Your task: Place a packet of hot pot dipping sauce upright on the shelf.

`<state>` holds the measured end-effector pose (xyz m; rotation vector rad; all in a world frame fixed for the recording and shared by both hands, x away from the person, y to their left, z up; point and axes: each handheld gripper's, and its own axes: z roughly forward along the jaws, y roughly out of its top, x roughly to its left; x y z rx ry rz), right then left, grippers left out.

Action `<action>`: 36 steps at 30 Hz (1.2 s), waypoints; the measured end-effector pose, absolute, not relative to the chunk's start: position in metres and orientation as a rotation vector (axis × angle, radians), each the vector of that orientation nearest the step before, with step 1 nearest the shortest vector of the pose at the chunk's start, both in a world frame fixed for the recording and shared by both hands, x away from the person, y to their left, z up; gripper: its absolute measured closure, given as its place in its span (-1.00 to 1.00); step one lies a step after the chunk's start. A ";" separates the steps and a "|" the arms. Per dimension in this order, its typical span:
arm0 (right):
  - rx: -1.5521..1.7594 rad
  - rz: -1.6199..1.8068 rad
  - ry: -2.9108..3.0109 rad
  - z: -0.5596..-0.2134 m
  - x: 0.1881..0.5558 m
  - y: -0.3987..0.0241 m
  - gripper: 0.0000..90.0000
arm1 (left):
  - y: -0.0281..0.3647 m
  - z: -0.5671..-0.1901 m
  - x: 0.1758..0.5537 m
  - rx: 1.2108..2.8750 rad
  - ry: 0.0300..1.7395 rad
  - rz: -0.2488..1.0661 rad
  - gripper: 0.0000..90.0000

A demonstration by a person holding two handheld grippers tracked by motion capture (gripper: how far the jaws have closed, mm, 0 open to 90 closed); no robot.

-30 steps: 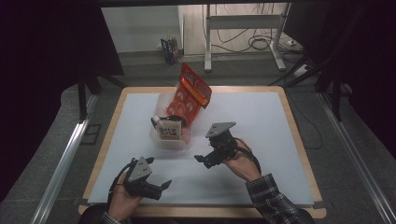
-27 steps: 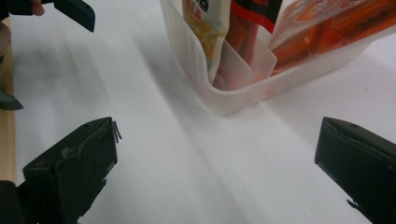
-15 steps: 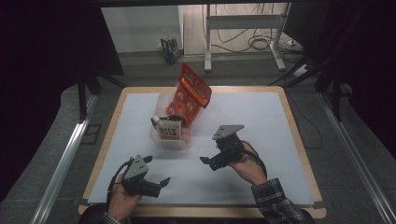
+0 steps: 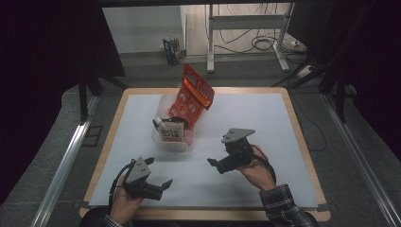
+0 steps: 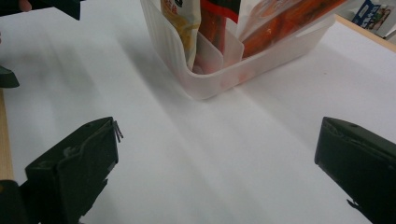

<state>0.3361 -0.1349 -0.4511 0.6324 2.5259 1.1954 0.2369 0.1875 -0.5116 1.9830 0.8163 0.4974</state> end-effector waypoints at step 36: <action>0.684 1.196 2.464 -0.457 0.315 -0.175 -1.00 | 0.183 -0.512 0.236 2.024 0.806 0.501 -0.99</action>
